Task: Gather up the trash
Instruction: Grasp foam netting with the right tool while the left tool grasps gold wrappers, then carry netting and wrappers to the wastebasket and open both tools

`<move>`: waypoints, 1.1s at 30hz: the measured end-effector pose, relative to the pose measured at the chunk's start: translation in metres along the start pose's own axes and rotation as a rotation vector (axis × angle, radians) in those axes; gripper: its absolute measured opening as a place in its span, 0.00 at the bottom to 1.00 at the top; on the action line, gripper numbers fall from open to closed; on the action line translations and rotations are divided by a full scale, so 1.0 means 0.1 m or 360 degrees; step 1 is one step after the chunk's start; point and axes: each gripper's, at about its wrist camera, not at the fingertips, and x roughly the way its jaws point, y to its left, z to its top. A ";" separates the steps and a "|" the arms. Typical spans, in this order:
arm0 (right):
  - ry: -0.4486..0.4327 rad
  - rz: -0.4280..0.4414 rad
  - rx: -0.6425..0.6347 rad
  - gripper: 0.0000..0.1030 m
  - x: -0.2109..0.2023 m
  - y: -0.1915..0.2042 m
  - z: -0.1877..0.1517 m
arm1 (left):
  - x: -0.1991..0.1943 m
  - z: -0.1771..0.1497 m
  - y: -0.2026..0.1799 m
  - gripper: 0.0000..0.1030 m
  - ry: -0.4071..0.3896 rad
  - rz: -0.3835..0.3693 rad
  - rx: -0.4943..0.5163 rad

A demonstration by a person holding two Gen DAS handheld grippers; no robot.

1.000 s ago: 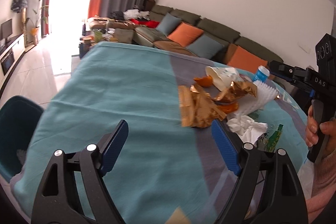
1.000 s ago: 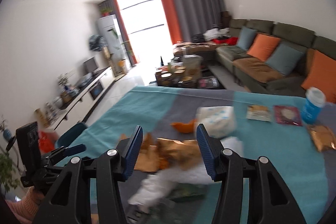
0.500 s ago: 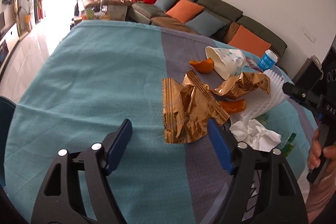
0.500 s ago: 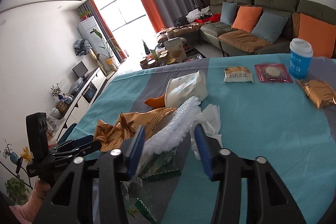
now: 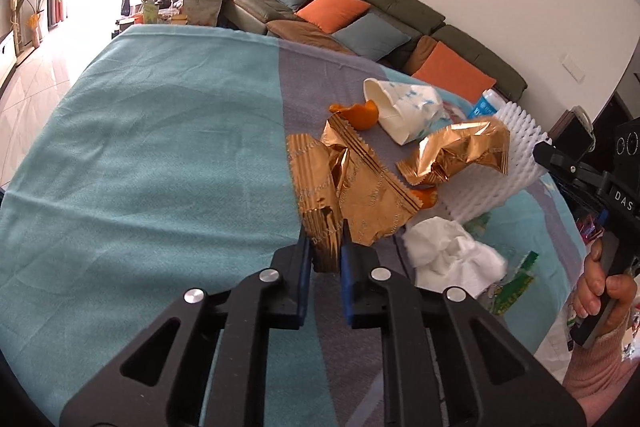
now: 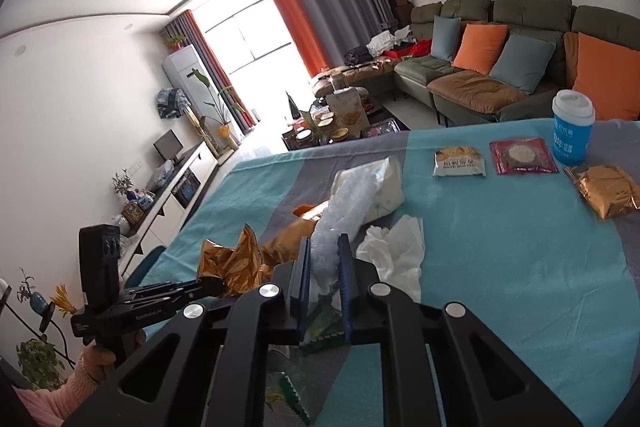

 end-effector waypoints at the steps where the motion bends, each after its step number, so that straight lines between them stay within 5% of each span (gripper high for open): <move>1: -0.0013 0.0003 -0.0012 0.11 -0.02 0.02 0.02 | -0.02 0.00 -0.01 0.12 -0.0011 -0.0003 0.0002; 20: -0.0143 0.0016 -0.0146 0.11 -0.13 0.27 0.21 | -0.76 -0.13 0.25 0.12 -0.0234 0.0091 -0.0071; 33: -0.0135 0.0214 -0.0206 0.11 0.02 0.61 0.23 | -1.26 -0.27 0.43 0.12 -0.0353 0.0201 -0.0125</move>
